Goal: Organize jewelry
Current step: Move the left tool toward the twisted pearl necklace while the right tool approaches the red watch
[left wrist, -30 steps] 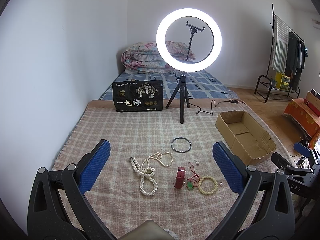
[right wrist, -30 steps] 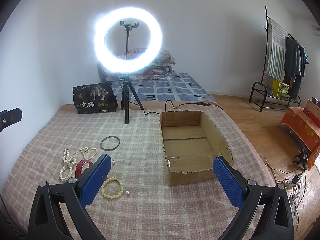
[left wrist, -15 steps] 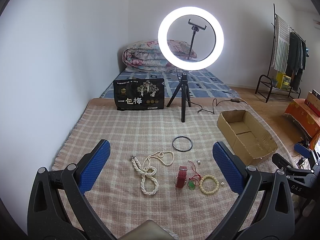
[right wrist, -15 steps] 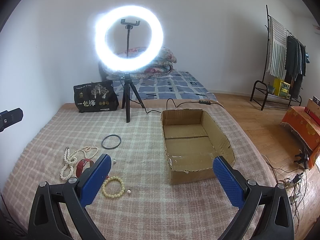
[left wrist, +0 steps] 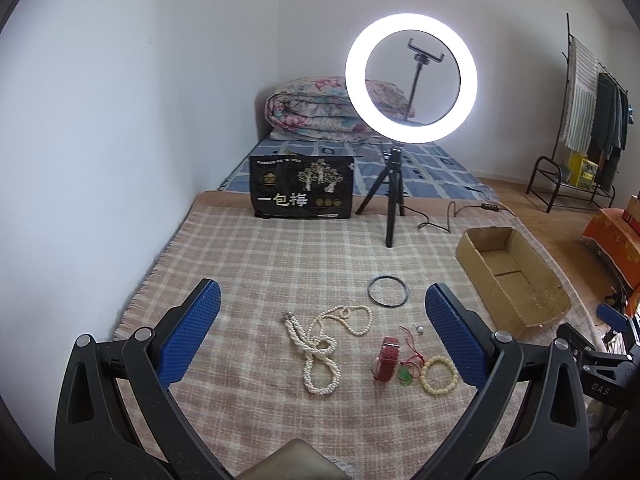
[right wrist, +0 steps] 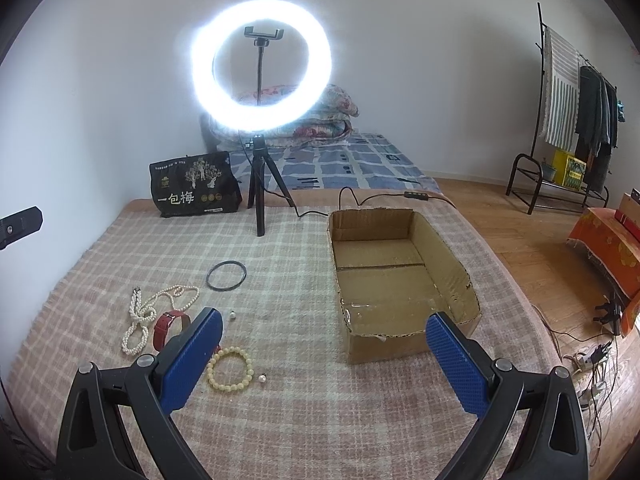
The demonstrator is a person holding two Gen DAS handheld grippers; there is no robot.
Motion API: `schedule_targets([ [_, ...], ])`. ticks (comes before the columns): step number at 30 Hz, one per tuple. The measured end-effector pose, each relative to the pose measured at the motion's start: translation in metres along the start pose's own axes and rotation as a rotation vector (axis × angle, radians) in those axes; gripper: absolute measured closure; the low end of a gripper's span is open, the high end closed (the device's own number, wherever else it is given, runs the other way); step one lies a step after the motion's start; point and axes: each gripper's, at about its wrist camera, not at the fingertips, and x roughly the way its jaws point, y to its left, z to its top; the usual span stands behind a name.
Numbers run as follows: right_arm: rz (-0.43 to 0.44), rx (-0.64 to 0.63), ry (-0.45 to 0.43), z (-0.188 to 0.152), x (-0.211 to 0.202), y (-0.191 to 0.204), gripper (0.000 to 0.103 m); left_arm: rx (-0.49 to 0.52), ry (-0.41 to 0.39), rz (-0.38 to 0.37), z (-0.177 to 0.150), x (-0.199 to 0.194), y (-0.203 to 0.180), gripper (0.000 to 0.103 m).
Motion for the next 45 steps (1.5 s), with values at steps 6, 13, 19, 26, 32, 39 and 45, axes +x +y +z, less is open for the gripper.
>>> schedule_targets([
  [6, 0.019, -0.033, 0.007, -0.002, 0.01, 0.007, 0.0, -0.025, 0.006, 0.048, 0.007, 0.011, 0.021, 0.0],
  [13, 0.041, -0.088, 0.071, -0.01, 0.031, 0.017, 0.0, -0.06, 0.043, 0.061, 0.006, 0.022, 0.044, 0.0],
  [19, 0.125, -0.087, 0.116, -0.014, 0.04, 0.024, 0.003, -0.094, 0.113, 0.053, -0.001, 0.038, 0.061, 0.0],
  [26, 0.261, -0.161, 0.147, -0.019, 0.056, 0.056, 0.011, -0.112, 0.209, 0.061, -0.015, 0.063, 0.07, 0.007],
  [32, 0.357, -0.16, 0.193, -0.022, 0.074, 0.076, 0.016, -0.136, 0.319, 0.009, -0.031, 0.085, 0.07, 0.02],
  [39, 0.425, -0.171, 0.198, -0.017, 0.088, 0.095, 0.017, -0.154, 0.431, -0.006, -0.054, 0.108, 0.07, 0.028],
  [45, 0.501, -0.19, 0.237, -0.019, 0.096, 0.112, 0.024, -0.162, 0.431, 0.01, -0.055, 0.111, 0.074, 0.028],
])
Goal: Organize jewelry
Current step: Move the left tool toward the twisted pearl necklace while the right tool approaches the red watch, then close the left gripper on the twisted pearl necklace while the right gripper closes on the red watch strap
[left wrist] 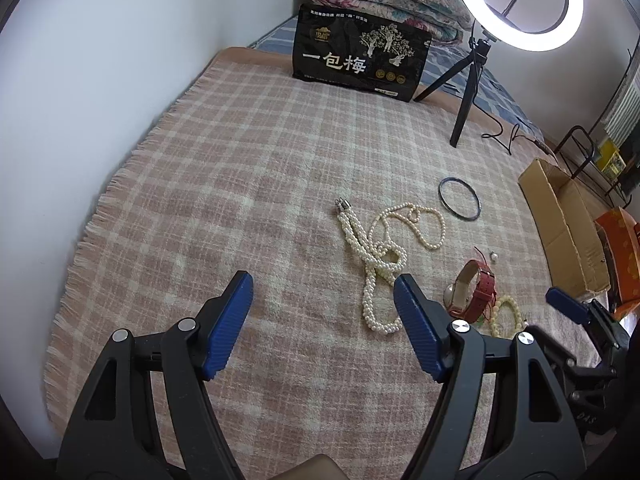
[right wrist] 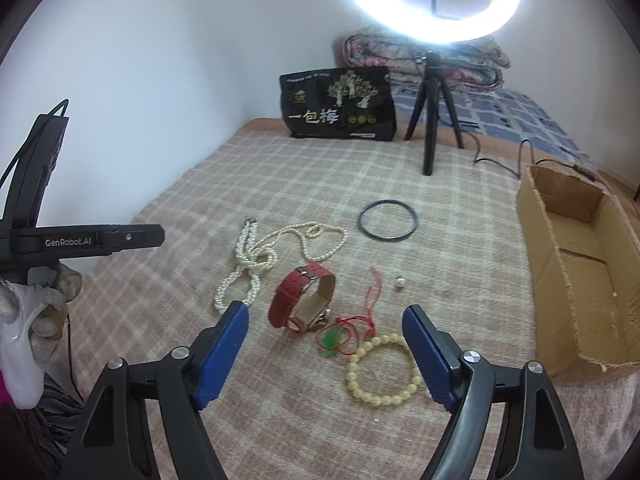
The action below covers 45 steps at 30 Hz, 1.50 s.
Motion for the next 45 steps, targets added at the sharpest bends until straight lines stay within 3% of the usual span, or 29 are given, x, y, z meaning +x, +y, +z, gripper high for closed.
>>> schedule_targets([
  [6, 0.065, -0.059, 0.077, -0.005, 0.024, 0.021, 0.035, -0.017, 0.009, -0.001, 0.003, 0.004, 0.007, 0.028],
  [9, 0.047, -0.07, 0.104, -0.006, 0.032, 0.028, 0.04, -0.016, 0.03, -0.008, 0.002, 0.012, 0.007, 0.029],
  [13, 0.027, -0.06, 0.104, -0.006, 0.035, 0.025, 0.04, -0.048, 0.132, -0.046, -0.004, 0.038, 0.008, 0.04],
  [18, 0.026, -0.041, 0.124, -0.008, 0.043, 0.018, 0.04, -0.074, 0.212, -0.041, -0.012, 0.064, 0.003, 0.041],
  [25, 0.023, -0.085, 0.115, -0.003, 0.046, 0.023, 0.04, -0.014, 0.228, 0.006, -0.018, 0.078, -0.017, 0.048],
  [39, 0.038, -0.071, 0.133, 0.001, 0.062, 0.012, 0.04, 0.03, 0.235, 0.036, -0.016, 0.098, -0.032, 0.049],
  [42, 0.04, -0.052, 0.129, 0.004, 0.063, 0.007, 0.04, 0.049, 0.234, 0.054, -0.016, 0.104, -0.037, 0.053],
  [45, 0.048, -0.044, 0.126, 0.005, 0.066, 0.005, 0.04, 0.066, 0.212, 0.076, -0.013, 0.11, -0.044, 0.063],
])
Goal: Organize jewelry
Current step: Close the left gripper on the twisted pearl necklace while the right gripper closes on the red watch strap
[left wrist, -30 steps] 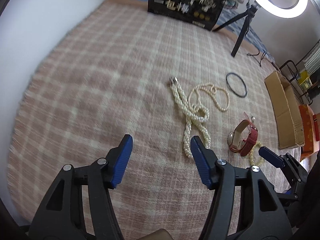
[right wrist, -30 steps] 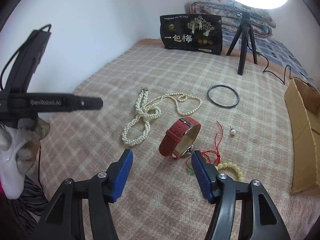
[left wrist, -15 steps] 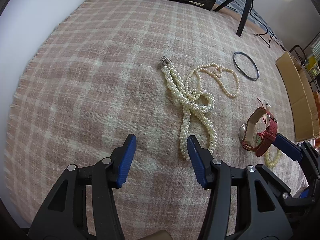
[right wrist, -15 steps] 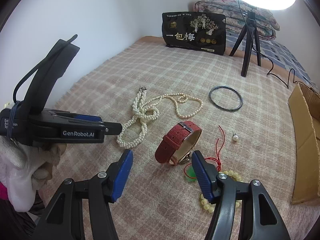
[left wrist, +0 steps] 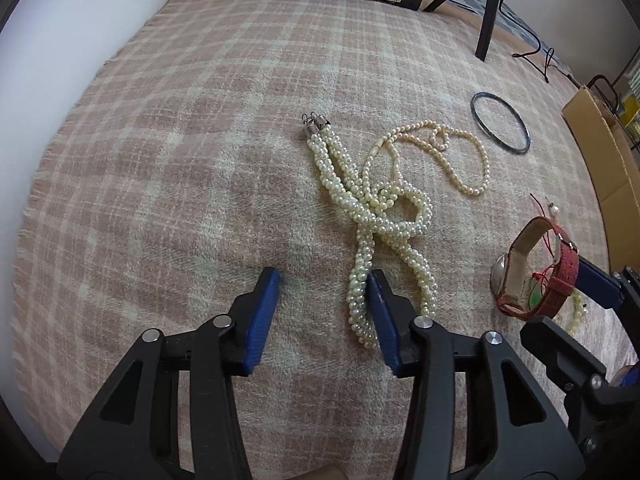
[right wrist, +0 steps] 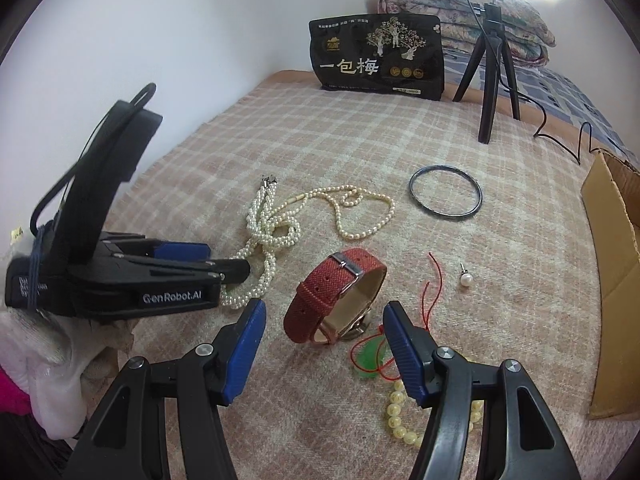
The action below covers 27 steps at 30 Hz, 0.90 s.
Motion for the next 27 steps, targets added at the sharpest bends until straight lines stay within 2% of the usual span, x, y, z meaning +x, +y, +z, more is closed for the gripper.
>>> schedule_targets([
  [1, 0.003, 0.0, 0.001, 0.001, 0.001, 0.0, 0.04, 0.0, -0.02, 0.016, 0.0, 0.001, -0.001, 0.071],
  [3, 0.016, 0.004, 0.005, 0.002, 0.005, 0.0, 0.04, -0.013, -0.047, 0.024, 0.002, 0.003, 0.0, 0.078],
  [5, 0.023, 0.007, 0.009, 0.003, 0.008, 0.0, 0.04, -0.03, -0.064, 0.026, 0.004, 0.004, 0.002, 0.09],
  [7, 0.032, 0.009, 0.012, 0.005, 0.011, 0.001, 0.04, -0.055, -0.066, 0.013, 0.004, 0.004, 0.008, 0.094],
  [10, 0.044, 0.008, 0.018, 0.007, 0.017, 0.003, 0.041, -0.076, -0.063, -0.008, 0.004, 0.002, 0.016, 0.095],
  [12, 0.051, 0.012, 0.023, 0.008, 0.022, 0.002, 0.046, -0.081, -0.065, -0.014, 0.001, -0.002, 0.022, 0.096],
  [14, 0.072, 0.023, 0.028, 0.01, 0.026, -0.001, 0.064, -0.086, -0.066, -0.021, 0.003, -0.003, 0.025, 0.097],
  [17, 0.091, 0.033, 0.031, 0.011, 0.029, -0.002, 0.078, -0.095, -0.081, -0.025, 0.003, -0.01, 0.028, 0.097],
  [23, 0.101, -0.01, 0.021, 0.013, 0.021, 0.008, 0.089, -0.118, -0.162, -0.021, 0.005, -0.039, 0.039, 0.097],
  [27, 0.102, -0.034, -0.006, 0.018, 0.011, 0.015, 0.092, -0.137, -0.239, -0.056, 0.01, -0.069, 0.046, 0.097],
])
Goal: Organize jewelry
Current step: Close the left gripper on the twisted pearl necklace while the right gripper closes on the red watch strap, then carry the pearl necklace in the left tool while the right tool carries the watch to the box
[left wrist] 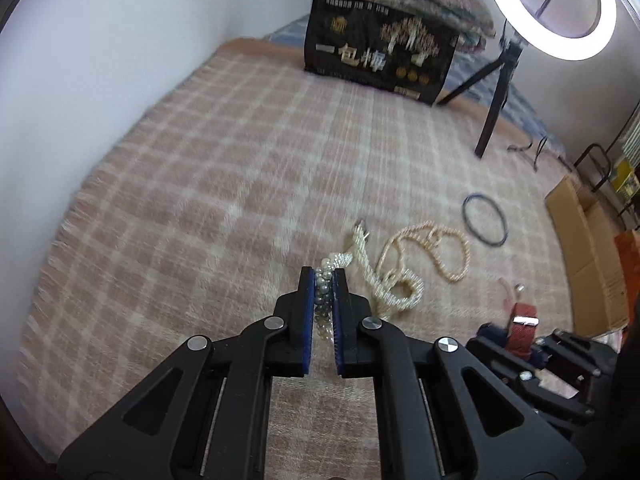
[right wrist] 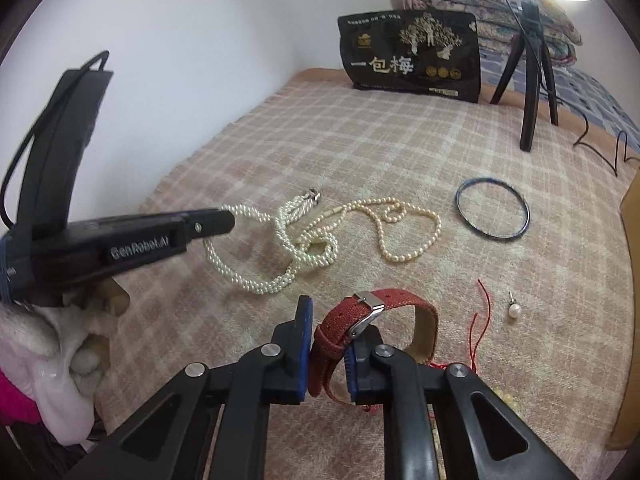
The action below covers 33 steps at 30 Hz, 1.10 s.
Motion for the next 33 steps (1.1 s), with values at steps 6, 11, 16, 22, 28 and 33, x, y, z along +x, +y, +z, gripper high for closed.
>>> schedule_targets([
  [6, -0.019, -0.018, -0.052, 0.005, -0.02, 0.009, 0.092, -0.007, -0.139, -0.034, 0.019, -0.048, 0.0, 0.097],
  [11, -0.036, -0.011, -0.074, 0.004, -0.031, 0.009, 0.093, -0.013, -0.194, -0.055, 0.025, -0.069, 0.003, 0.097],
  [16, -0.041, -0.014, -0.113, 0.006, -0.05, 0.012, 0.093, -0.022, -0.225, -0.084, 0.031, -0.084, 0.005, 0.097],
  [22, -0.049, -0.007, -0.159, 0.006, -0.08, 0.012, 0.093, -0.022, -0.261, -0.123, 0.035, -0.102, -0.001, 0.097],
  [28, -0.065, 0.029, -0.203, 0.002, -0.116, 0.003, 0.093, -0.014, -0.29, -0.167, 0.04, -0.119, -0.01, 0.097],
  [33, -0.089, 0.074, -0.239, -0.006, -0.144, -0.014, 0.093, 0.001, -0.297, -0.195, 0.04, -0.124, -0.026, 0.097],
])
